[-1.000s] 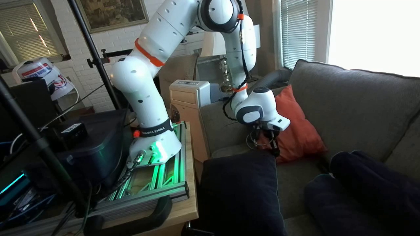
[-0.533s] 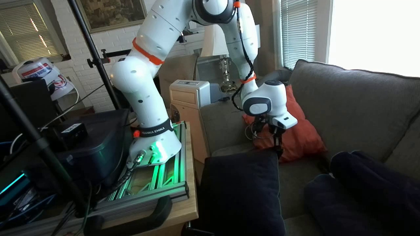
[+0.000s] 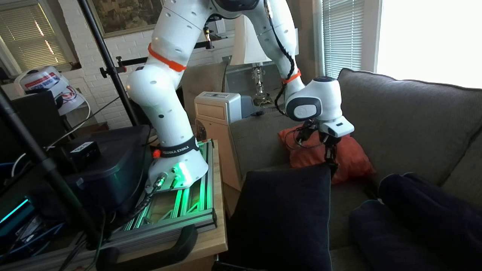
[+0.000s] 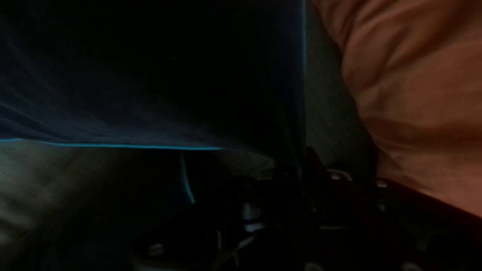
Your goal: Move the left black pillow to the right
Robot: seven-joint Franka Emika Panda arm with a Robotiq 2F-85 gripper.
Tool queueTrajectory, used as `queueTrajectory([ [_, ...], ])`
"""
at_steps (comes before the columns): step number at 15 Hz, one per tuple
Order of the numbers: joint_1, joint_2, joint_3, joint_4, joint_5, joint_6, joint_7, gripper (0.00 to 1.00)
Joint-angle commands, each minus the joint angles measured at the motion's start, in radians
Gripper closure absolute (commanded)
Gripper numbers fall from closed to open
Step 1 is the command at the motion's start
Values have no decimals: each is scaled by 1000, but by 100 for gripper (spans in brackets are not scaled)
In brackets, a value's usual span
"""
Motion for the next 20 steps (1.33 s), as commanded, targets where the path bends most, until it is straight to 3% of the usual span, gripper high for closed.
queueTrajectory([
  [1, 40, -100, -65, 4, 15, -34, 46, 97],
  [6, 106, -176, -167, 14, -4, -21, 114, 97],
  [15, 374, -189, -521, 49, -106, -25, 382, 97],
  [20, 443, -198, -594, 49, -95, 3, 584, 97],
])
